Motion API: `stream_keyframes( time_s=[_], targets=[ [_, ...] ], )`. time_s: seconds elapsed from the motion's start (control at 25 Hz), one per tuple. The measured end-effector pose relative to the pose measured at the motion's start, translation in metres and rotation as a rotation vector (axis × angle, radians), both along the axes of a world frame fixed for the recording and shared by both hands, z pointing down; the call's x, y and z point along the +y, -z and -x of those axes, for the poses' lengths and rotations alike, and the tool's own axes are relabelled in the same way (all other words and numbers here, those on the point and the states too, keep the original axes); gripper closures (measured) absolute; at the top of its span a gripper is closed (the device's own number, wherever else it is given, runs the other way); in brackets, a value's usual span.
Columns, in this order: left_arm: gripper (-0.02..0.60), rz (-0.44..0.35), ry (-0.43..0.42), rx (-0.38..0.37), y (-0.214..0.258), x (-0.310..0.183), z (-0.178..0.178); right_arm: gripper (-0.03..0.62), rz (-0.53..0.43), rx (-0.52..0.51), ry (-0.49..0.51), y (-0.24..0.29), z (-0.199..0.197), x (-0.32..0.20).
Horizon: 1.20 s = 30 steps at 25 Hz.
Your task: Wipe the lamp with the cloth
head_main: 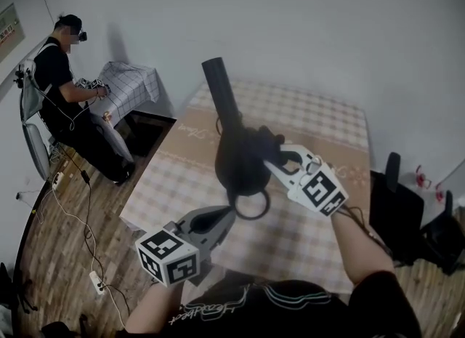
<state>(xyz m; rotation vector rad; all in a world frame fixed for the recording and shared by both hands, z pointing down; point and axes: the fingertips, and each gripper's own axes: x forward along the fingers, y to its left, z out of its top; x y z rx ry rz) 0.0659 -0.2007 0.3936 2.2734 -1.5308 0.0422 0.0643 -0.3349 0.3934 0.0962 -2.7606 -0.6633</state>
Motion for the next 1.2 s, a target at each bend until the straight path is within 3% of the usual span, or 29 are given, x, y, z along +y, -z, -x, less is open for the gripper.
stream_keyframes(
  time_s=[0.28, 0.8, 1.04, 1.2],
  targets=[
    [0.583, 0.032, -0.013, 0.018, -0.011, 0.006, -0.006, 0.537, 0.047, 0.006, -0.031, -0.019, -0.017, 0.008],
    [0.583, 0.03, -0.103, 0.07, -0.025, 0.008, -0.015, 0.537, 0.107, 0.147, -0.087, -0.075, -0.054, 0.047],
    [0.583, 0.003, -0.146, 0.084, -0.015, 0.035, -0.014, 0.537, 0.304, 0.013, -0.161, -0.054, -0.071, 0.085],
    [0.583, -0.019, -0.192, 0.089, -0.002, 0.064, -0.016, 0.537, 0.436, -0.164, -0.181, -0.018, -0.077, 0.131]
  ],
)
